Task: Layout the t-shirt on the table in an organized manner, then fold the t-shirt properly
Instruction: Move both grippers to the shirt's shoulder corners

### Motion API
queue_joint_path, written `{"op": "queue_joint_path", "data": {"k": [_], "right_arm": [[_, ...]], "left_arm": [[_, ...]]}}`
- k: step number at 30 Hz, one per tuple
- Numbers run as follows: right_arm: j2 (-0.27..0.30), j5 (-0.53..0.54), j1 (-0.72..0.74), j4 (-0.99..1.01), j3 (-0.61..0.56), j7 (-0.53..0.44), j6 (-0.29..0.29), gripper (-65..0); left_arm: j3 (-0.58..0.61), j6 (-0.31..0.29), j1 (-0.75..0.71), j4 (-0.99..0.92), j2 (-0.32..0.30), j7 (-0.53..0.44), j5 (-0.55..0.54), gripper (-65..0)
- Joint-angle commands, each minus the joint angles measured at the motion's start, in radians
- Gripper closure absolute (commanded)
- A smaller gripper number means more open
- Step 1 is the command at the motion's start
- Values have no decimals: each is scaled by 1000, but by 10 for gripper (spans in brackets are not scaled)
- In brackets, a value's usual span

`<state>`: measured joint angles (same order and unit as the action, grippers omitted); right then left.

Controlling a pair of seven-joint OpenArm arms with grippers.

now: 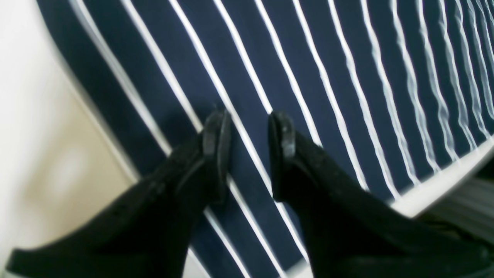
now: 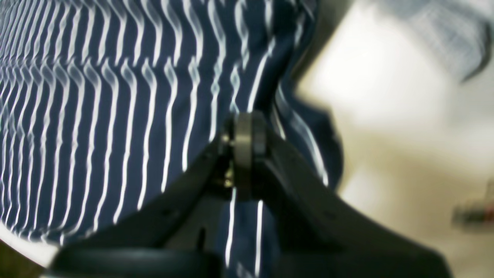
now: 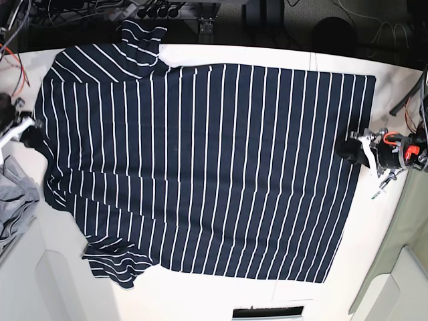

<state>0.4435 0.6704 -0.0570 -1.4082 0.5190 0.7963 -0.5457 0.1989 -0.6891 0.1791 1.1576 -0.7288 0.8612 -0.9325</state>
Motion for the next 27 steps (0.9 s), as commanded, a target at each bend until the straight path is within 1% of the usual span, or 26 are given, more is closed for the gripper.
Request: {"op": "queue_joint_path", "data": {"k": [1, 3, 6, 8, 10, 11, 13, 14, 15, 17, 23, 24, 27], "right_arm": [[27, 26, -21, -30, 35, -20, -11, 0], [27, 51, -91, -42, 82, -10, -17, 0], [27, 109, -188, -43, 145, 17, -27, 0], [27, 124, -237, -43, 168, 24, -27, 0], [27, 123, -276, -43, 178, 27, -27, 0], [27, 124, -295, -43, 181, 27, -27, -29], [27, 124, -332, -43, 184, 26, -26, -164], [27, 128, -350, -43, 184, 26, -26, -213], [26, 140, -367, -43, 184, 27, -27, -244], [26, 164, -390, -43, 184, 24, -27, -257], [17, 148, -389, -42, 149, 23, -27, -258], [15, 145, -386, -42, 140, 19, -27, -272], [1, 129, -370, -42, 124, 1, -27, -348]], "left_arm": [[-59, -9, -14, 39, -29, -1, -35, -199], [-170, -9, -104, 89, -27, 32, -67, -204], [-312, -9, -229, 142, -27, 42, -80, -276], [-370, -9, -289, 149, -21, 76, -108, -307], [-394, -9, -331, 150, -6, 97, -122, -310], [-402, -9, -354, 150, -5, 93, -123, -310], [-410, -9, -398, 150, -5, 85, -135, -310], [-410, -9, -415, 150, -2, 85, -143, -310], [-410, -9, -432, 150, 1, 86, -149, -310], [-410, -9, -449, 151, 10, 85, -149, -310], [-435, -9, -451, 151, 48, 86, -148, -310], [-442, -9, -451, 151, 51, 86, -148, -310], [-470, -9, -451, 151, 50, 86, -149, -310]]}}
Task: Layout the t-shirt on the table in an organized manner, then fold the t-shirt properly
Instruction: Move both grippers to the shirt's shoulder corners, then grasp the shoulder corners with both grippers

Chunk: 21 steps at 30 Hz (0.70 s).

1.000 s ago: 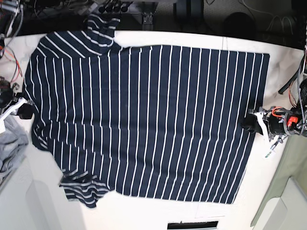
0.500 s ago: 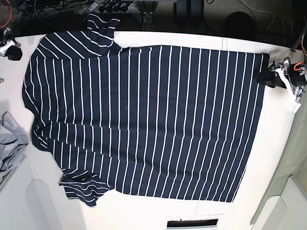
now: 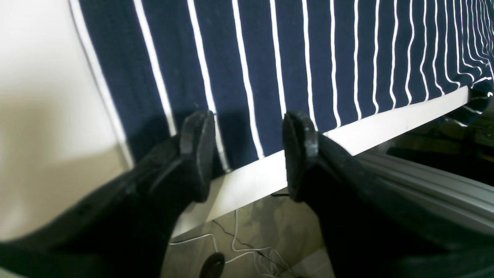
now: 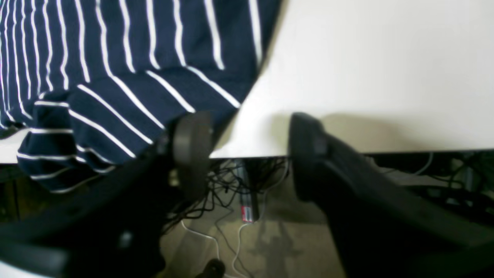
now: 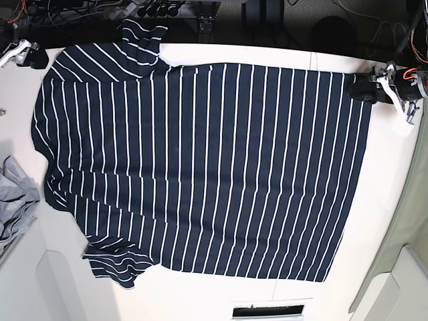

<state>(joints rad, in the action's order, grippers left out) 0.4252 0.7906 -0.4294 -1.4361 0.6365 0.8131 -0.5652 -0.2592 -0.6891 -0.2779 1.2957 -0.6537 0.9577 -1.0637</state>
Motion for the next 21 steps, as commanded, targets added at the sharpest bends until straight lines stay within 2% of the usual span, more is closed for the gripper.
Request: {"op": "queue_joint_path", "data": {"k": [1, 12, 16, 21], "right_arm": [[13, -2, 8, -14, 3, -16, -8, -359], [-74, -31, 22, -14, -111, -31, -7, -358], [-110, -10, 22, -14, -122, -31, -8, -358], [-121, 26, 22, -14, -122, -29, -11, -358]], "left_arm": [[-24, -9, 6, 13, -25, -11, -21, -310], [-69, -9, 5, 13, -26, 13, -24, -310], [-69, -9, -11, 13, -26, 14, -13, -310], [-106, -9, -39, 12, -26, 11, 6, -310]]}}
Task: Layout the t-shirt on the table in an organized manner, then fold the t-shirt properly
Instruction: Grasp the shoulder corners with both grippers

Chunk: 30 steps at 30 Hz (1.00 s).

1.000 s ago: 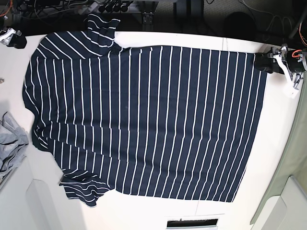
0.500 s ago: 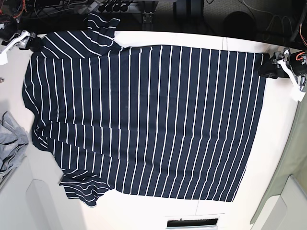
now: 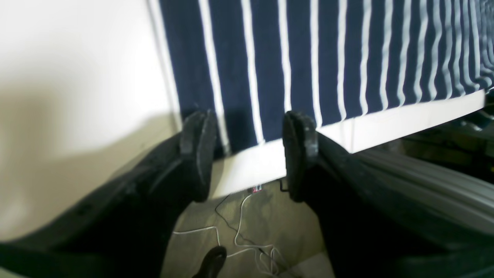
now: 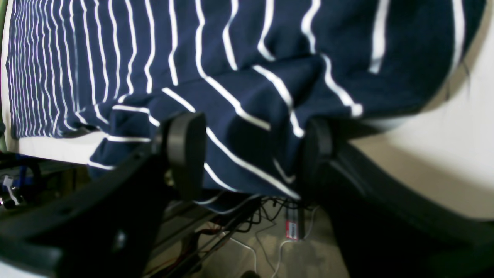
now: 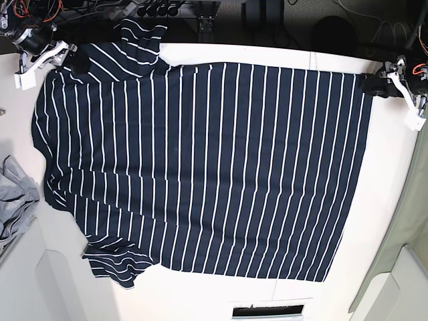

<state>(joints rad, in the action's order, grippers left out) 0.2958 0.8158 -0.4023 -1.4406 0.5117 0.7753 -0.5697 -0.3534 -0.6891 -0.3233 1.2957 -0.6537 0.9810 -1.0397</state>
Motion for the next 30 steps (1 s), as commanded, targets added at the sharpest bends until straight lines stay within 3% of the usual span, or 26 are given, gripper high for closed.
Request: {"op": "queue_joint_path", "data": {"k": [1, 6, 9, 12, 18, 30], "right_arm": [[8, 0, -5, -10, 3, 11, -6, -358], [8, -8, -5, -10, 3, 10, -6, -358], [8, -7, -5, -10, 3, 6, -6, -358], [8, -7, -3, -10, 3, 6, -6, -358], [8, -3, -5, -10, 3, 6, -6, -358], [-17, 34, -5, -10, 3, 10, -6, -358]], "left_arm": [[-36, -9, 7, 13, -26, -13, -18, -310], [-189, -9, 7, 12, -26, -19, -14, -310], [-215, -9, 7, 12, -26, -51, 58, -333], [-206, -9, 7, -11, -22, -80, 84, -365], [-182, -9, 10, -117, -21, -140, 101, -366], [-40, -9, 10, -140, 8, -147, 154, -366]]}}
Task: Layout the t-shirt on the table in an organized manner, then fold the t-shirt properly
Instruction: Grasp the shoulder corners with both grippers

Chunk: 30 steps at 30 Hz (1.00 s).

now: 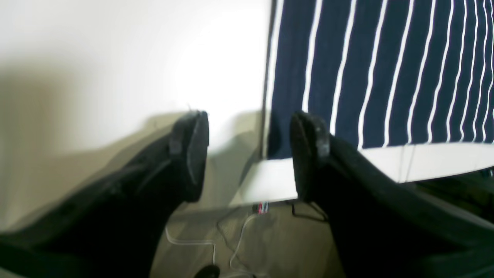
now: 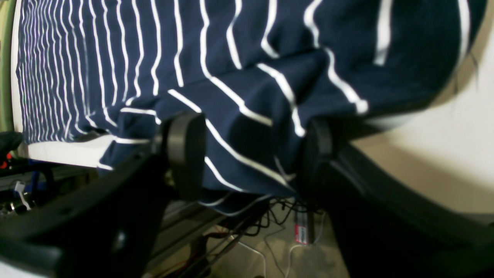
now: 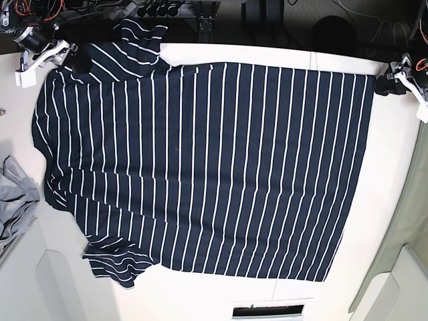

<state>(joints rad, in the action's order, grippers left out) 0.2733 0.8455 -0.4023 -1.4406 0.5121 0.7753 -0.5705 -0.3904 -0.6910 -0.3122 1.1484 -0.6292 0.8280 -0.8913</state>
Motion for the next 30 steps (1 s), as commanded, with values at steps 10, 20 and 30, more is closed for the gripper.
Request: {"op": "queue_joint_path", "data": {"k": [10, 20, 30], "right_arm": [[-10, 19, -5, -10, 2, 13, -10, -358], [-10, 37, -6, -10, 3, 41, -10, -357], [-10, 41, -6, -10, 3, 41, -10, -58]], "left_arm": [[18, -7, -7, 8, -16, 105, 13, -366], [129, -7, -9, 44, -16, 122, -33, -365], [184, -7, -6, 50, -17, 21, -32, 0]]}}
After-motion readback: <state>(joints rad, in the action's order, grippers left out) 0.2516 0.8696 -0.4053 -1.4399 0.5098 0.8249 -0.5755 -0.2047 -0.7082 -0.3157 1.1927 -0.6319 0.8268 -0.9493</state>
